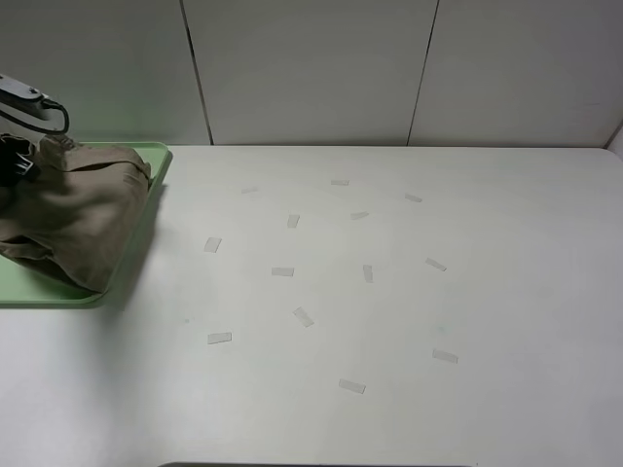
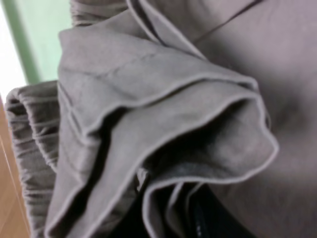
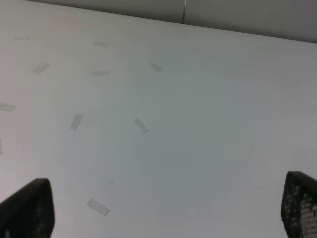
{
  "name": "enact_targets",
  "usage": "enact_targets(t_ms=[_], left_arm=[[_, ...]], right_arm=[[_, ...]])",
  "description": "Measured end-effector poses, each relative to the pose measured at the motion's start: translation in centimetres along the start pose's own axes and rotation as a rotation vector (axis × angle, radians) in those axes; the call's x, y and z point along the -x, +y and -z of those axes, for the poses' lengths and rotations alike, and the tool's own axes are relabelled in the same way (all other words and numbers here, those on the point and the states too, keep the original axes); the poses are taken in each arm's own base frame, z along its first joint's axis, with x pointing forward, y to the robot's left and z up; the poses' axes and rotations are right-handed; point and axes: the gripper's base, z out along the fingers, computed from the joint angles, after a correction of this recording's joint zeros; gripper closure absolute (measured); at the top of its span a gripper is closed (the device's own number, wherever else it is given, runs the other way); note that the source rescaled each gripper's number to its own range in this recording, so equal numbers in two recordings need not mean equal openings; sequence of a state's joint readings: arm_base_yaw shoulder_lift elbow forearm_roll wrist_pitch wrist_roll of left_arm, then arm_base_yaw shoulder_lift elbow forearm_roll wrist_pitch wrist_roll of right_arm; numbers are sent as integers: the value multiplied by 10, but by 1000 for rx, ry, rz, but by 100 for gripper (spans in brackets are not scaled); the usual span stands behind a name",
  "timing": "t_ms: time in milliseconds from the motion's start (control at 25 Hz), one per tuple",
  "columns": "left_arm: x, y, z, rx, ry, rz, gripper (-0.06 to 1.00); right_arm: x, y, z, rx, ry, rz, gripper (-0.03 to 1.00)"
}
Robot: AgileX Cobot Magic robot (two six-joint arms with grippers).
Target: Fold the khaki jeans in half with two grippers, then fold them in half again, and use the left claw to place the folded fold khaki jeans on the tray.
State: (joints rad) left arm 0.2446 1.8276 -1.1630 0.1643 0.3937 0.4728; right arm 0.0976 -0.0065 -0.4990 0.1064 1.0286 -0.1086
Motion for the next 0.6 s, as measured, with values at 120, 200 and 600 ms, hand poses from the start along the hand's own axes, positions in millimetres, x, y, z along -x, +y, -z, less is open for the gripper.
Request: enact_targets(t_ms=[120,200,600], left_arm=[[2,3,0,18,-31,9,94],[4,4,0,30,-52,17,94],[6,3,-4,31,-74,-39,94]], right_arm=[[0,0,0,0,0,0,-3],[0,0,0,0,0,0,-3],[0,0,0,0,0,0,-3]])
